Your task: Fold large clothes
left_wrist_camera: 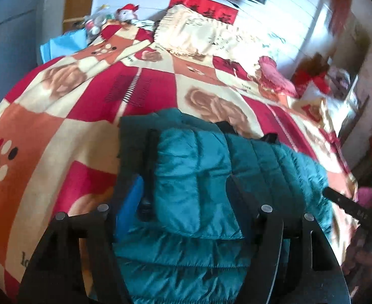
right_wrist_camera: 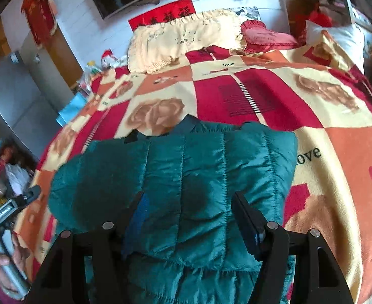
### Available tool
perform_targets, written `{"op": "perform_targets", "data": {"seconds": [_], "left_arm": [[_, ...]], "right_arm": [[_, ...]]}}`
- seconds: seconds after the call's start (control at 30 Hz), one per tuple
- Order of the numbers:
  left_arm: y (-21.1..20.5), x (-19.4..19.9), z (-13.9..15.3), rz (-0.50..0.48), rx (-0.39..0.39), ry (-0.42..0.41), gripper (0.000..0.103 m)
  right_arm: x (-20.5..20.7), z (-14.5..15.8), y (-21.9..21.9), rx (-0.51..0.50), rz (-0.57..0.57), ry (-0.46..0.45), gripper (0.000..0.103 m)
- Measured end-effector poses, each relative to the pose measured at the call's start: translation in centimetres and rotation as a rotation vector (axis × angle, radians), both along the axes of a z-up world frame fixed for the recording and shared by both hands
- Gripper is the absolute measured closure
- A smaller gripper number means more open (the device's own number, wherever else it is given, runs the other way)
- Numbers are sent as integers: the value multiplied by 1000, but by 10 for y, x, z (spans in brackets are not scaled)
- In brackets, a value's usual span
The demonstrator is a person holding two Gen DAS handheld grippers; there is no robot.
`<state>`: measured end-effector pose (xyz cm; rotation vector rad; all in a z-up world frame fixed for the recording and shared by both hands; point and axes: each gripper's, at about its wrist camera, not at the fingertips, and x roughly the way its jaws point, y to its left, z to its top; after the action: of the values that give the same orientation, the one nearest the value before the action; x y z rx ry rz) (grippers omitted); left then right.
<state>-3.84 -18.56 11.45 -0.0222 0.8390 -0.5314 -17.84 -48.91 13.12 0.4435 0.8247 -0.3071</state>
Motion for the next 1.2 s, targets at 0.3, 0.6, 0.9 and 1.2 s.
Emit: {"op": "perform_targets", "data": {"seconds": [0.3,0.6,0.9,1.2], "left_arm": [[-19,30,-63,39,124,67,20],[-16,29,-66,31,118,68,20],[-14,26,-61,22,139,86,18],[74,-10,-22,70,36,92,18]], "right_arm": [[48,-52,16,-100,-19,122,36],[27,-22,16,-104,-31,86,36],[15,-57,1,-103,-74,189,36],[-47,-13,12,-58,-38,112,35]]}}
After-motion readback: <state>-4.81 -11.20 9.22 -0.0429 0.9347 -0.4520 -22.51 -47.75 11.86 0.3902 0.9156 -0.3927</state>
